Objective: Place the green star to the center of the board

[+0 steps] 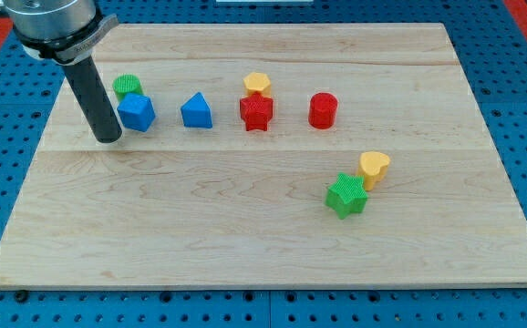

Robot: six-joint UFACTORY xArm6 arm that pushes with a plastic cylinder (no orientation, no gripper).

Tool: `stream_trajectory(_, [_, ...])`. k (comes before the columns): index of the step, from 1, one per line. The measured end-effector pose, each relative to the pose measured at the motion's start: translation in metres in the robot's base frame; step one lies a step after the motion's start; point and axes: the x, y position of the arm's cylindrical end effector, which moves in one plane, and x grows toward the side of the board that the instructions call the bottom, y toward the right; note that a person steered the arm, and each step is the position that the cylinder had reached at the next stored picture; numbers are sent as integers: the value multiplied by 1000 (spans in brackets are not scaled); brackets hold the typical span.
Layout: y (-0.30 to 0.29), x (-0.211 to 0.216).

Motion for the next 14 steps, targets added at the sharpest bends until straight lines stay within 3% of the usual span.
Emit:
stream_trajectory(1, [1,0])
stream_trajectory(2, [44,31])
stream_trajectory(4, [166,98])
stream_trajectory(5, [258,103])
stream_trajectory(7, [355,104])
stream_trajectory(9, [393,104])
stream_trajectory(14, [410,104])
